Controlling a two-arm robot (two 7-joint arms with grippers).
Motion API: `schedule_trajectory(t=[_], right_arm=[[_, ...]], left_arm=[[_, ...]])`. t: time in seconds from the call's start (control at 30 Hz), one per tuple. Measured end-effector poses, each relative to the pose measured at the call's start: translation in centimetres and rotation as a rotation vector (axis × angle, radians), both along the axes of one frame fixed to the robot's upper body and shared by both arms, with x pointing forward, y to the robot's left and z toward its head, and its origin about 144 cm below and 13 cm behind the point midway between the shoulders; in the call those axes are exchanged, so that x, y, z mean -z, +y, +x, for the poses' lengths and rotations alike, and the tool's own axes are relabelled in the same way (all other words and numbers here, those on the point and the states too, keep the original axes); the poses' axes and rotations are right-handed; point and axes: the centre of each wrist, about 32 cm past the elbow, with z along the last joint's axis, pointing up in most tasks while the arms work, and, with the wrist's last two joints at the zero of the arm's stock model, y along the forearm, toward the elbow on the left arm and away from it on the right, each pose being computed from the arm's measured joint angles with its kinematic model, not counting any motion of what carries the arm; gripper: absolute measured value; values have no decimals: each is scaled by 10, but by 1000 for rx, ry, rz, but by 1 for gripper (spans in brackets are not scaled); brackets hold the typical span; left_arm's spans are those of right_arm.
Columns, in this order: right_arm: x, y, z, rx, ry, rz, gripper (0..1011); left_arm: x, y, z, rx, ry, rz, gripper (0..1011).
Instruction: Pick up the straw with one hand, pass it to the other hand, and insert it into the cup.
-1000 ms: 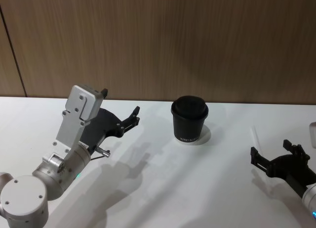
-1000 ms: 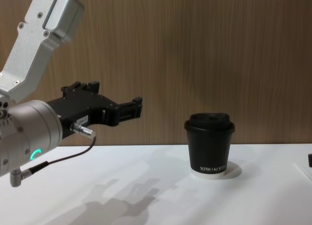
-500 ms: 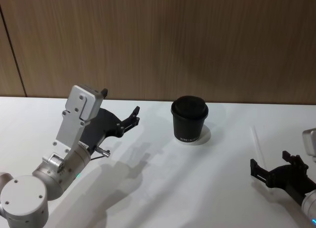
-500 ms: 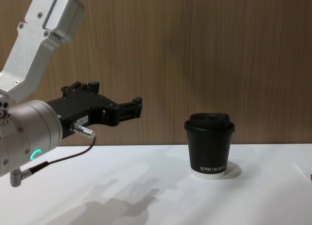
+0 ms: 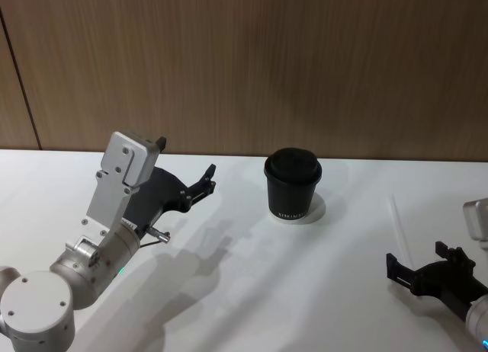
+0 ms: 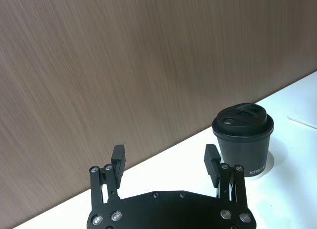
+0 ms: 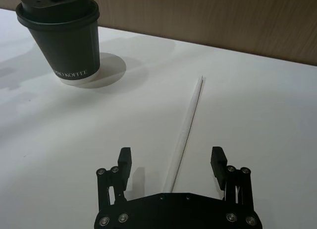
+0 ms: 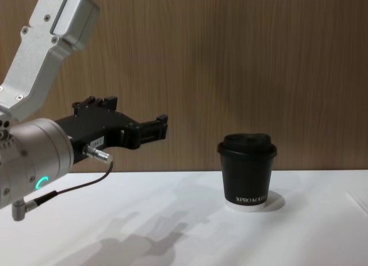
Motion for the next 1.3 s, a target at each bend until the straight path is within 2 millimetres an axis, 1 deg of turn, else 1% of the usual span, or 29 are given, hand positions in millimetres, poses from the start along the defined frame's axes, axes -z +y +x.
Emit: schedule_trajectory(t=[0.8,1.3], right_arm=[[-13,6,0,48,118,49,1001],[-17,8,2,70,171,73,1001]], left_arm=[[0,0,0,0,0,0,1000],[0,0,0,0,0,0,1000]])
